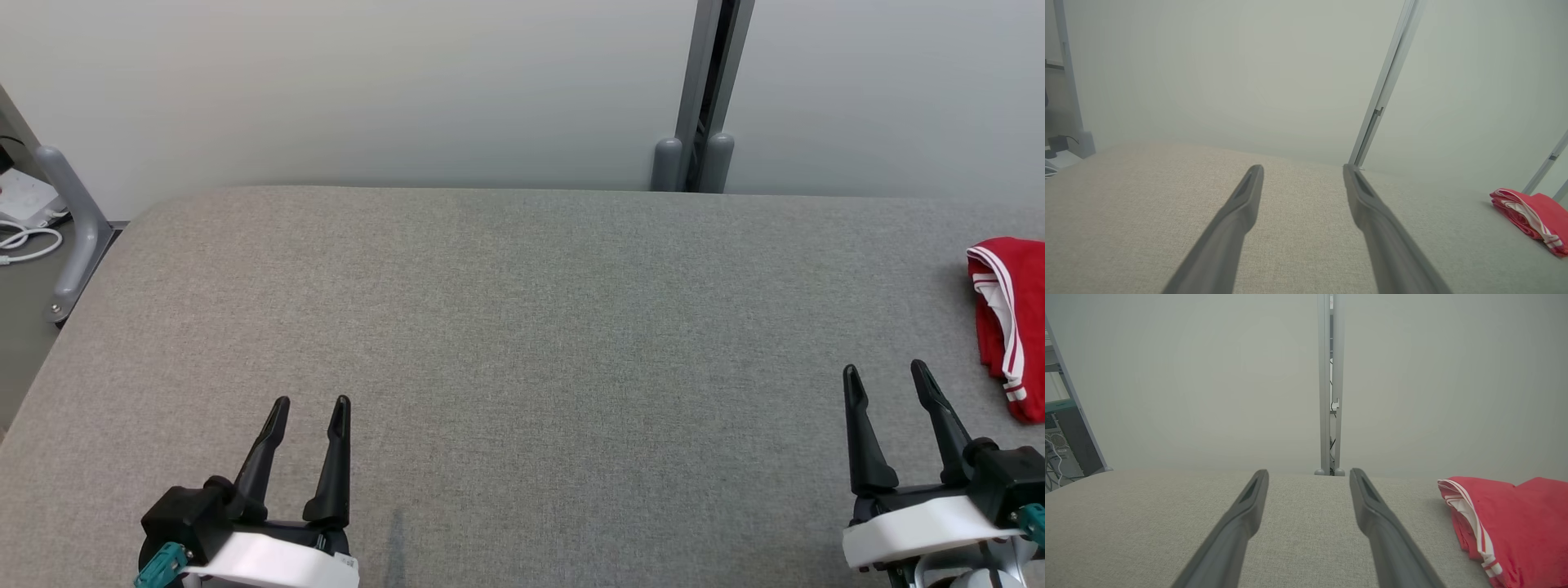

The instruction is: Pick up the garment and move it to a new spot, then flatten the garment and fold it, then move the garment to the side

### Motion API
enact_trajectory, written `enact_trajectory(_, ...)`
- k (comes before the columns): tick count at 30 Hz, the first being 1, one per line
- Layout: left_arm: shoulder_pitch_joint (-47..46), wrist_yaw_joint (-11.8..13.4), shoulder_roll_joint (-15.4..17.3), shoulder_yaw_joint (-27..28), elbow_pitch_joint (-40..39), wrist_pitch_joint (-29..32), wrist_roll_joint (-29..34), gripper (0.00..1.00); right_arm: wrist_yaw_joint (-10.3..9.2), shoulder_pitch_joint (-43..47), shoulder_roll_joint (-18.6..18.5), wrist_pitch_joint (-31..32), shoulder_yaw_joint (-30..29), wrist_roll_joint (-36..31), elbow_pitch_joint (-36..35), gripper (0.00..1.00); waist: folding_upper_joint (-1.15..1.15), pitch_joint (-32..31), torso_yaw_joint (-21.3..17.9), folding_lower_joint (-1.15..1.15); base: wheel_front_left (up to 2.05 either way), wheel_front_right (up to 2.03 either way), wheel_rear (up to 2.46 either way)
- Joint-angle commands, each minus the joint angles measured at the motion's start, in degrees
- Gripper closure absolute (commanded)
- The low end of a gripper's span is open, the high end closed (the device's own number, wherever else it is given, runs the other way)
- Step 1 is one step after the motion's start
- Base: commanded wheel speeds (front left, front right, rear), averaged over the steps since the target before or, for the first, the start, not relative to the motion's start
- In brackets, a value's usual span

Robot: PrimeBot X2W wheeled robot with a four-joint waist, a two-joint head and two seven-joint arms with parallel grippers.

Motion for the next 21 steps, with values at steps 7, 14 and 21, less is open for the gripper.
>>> enact_trajectory(7,-0.62,-0.01,0.27,-0.25,0.49,0.03,-1.05,0.0,-0.02,-0.22,-0.12,-0.17,0.29,0.17,0.25,0.0,0.0,0.04,0.04,0.0,0.0,0.0,0.0)
enact_trajectory(14,-0.65,-0.01,0.27,-0.52,0.89,0.03,-1.98,0.0,-0.02,-0.08,-0.12,-0.16,0.42,0.13,0.32,0.0,0.0,-0.04,0.15,0.0,0.0,0.0,0.0)
enact_trajectory(21,-0.44,0.0,0.27,-0.48,1.14,0.03,-2.79,0.0,-0.02,0.08,-0.12,-0.17,0.82,0.19,0.4,0.0,0.0,-0.2,0.21,0.0,0.0,0.0,0.0)
